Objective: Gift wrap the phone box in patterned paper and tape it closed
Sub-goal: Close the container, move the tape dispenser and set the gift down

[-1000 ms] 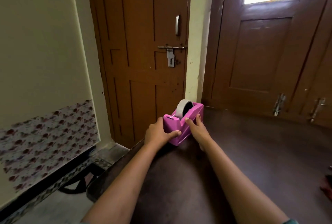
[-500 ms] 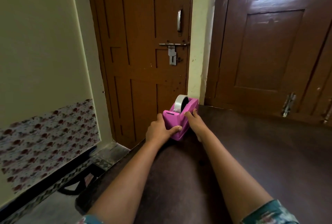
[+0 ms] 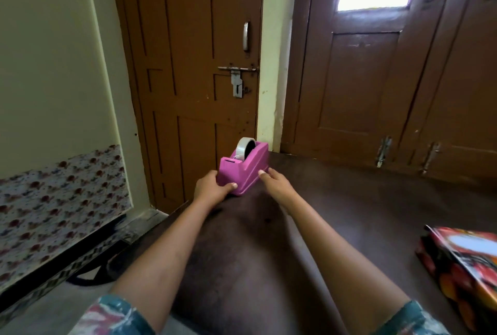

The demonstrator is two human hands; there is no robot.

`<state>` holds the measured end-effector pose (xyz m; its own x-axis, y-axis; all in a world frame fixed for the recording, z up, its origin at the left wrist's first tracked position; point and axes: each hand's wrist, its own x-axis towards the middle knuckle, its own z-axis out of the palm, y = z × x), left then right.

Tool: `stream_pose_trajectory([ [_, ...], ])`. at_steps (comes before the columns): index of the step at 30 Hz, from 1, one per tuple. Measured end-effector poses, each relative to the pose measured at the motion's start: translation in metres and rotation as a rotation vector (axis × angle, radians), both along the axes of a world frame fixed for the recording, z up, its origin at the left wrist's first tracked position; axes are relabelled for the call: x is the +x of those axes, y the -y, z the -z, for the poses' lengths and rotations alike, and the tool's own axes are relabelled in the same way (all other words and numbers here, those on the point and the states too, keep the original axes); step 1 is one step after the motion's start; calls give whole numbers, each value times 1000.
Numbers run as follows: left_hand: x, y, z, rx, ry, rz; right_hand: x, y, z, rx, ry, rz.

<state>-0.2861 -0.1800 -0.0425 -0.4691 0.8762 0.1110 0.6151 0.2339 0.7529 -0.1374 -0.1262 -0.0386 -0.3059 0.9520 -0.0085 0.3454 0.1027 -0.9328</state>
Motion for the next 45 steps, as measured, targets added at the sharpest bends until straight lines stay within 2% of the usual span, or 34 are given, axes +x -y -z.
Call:
stream_pose_trajectory([
  [5, 36, 52, -5, 113, -19, 14, 57, 49, -16, 121, 27, 68],
  [17, 209, 149, -47, 282, 75, 307, 237, 185, -53, 308, 75, 306],
  [21, 259, 174, -53, 298, 70, 369, 295, 222, -57, 288, 7, 394],
  [26, 301, 188, -48, 256, 117, 447, 346, 246, -41, 220, 19, 514],
  [32, 331, 193, -27, 117, 212, 545, 356, 250, -12, 60, 56, 541],
  [35, 337, 188, -18, 42, 332, 602, 349, 245, -6, -7, -72, 512],
  [37, 337, 180, -11, -2, 380, 630, 346, 239, -7, -13, -139, 518],
  [45, 327, 125, -4, -79, 491, 599, 340, 201, -17, -38, -104, 484],
])
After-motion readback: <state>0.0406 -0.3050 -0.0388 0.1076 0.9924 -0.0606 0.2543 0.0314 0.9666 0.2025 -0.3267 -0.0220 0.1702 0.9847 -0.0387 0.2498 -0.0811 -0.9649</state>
